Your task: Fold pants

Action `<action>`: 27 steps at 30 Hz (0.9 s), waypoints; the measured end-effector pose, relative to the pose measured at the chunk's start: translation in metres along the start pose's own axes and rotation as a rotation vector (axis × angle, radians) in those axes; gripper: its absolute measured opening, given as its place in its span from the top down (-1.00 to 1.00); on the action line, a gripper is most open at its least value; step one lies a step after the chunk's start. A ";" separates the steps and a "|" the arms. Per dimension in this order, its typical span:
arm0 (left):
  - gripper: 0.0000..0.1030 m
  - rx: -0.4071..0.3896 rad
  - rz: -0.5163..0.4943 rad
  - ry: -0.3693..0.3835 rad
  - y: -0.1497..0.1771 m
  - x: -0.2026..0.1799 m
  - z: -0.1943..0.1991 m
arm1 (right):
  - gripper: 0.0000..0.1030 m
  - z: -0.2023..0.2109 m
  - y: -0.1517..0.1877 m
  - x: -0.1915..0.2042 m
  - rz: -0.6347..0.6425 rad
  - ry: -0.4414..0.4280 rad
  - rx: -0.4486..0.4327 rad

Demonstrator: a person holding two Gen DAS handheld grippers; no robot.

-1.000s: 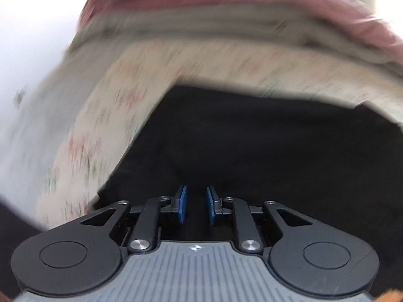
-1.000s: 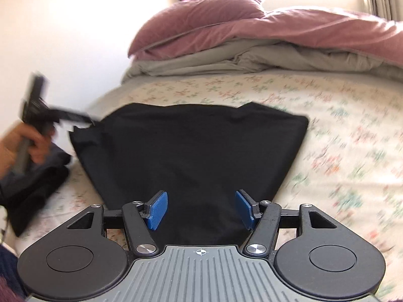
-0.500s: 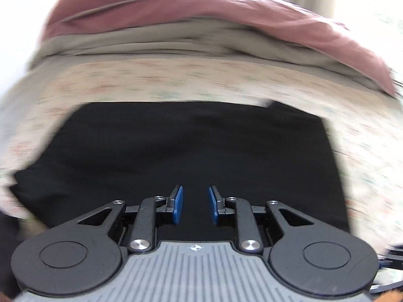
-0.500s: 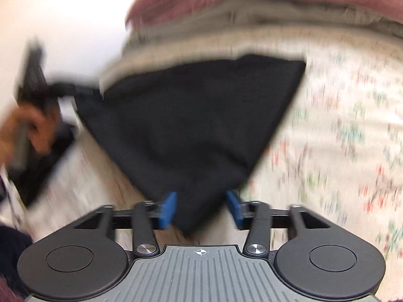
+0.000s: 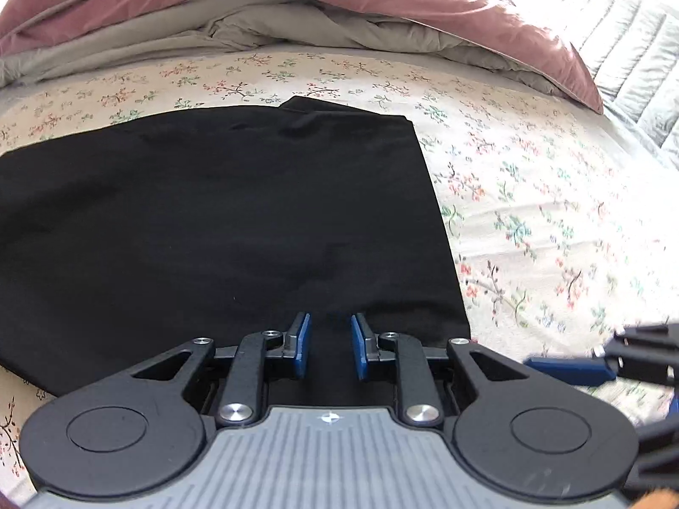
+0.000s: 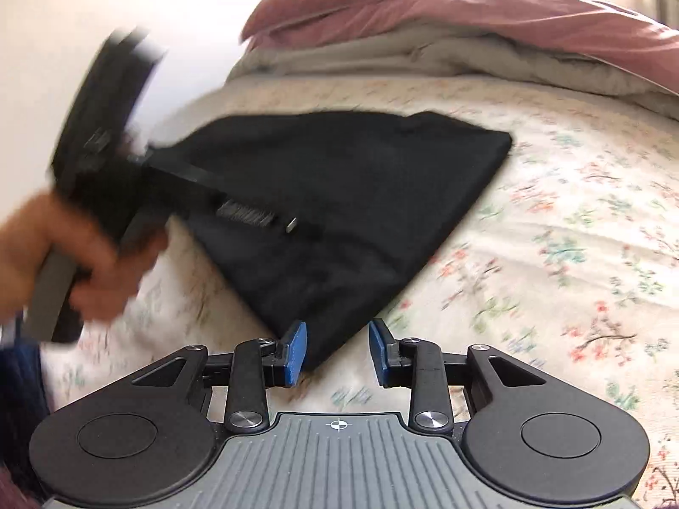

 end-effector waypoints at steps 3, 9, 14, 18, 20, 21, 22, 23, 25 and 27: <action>0.11 -0.020 -0.061 -0.031 0.013 -0.002 -0.005 | 0.39 -0.012 0.002 -0.010 -0.051 0.002 0.012; 0.12 0.011 0.072 0.040 0.004 0.016 -0.010 | 0.32 -0.031 0.007 -0.034 -0.387 -0.129 -0.003; 0.12 -0.006 0.023 -0.013 -0.004 0.019 -0.007 | 0.32 -0.034 0.011 -0.033 -0.454 -0.201 -0.039; -0.18 -0.048 0.022 0.051 -0.034 0.000 -0.001 | 0.33 -0.034 0.018 -0.042 -0.570 -0.229 -0.085; -0.39 -0.071 -0.029 0.043 -0.051 -0.020 0.002 | 0.33 -0.034 0.022 -0.037 -0.575 -0.224 -0.113; -0.42 -0.078 -0.067 0.033 -0.060 -0.033 -0.001 | 0.33 -0.034 0.023 -0.035 -0.566 -0.220 -0.124; -0.50 -0.082 -0.103 0.021 -0.069 -0.045 -0.007 | 0.33 -0.032 0.023 -0.034 -0.562 -0.216 -0.133; -0.52 -0.083 -0.142 -0.001 -0.077 -0.058 -0.013 | 0.33 -0.033 0.024 -0.033 -0.567 -0.215 -0.143; -0.52 -0.071 -0.219 -0.037 -0.089 -0.083 -0.031 | 0.34 -0.033 0.027 -0.033 -0.587 -0.220 -0.155; -0.52 -0.056 -0.320 -0.091 -0.096 -0.108 -0.052 | 0.36 -0.032 0.028 -0.033 -0.577 -0.209 -0.156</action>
Point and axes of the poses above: each gripper's, at about its wrist camera, not at the fingertips, and z roughly against the way its jaws point, x to its left, y to its underside, the point moved 8 cm from there along -z, roughly the way its jaws point, and after that the axes turned 5 degrees about -y, right-handed, at the moved point
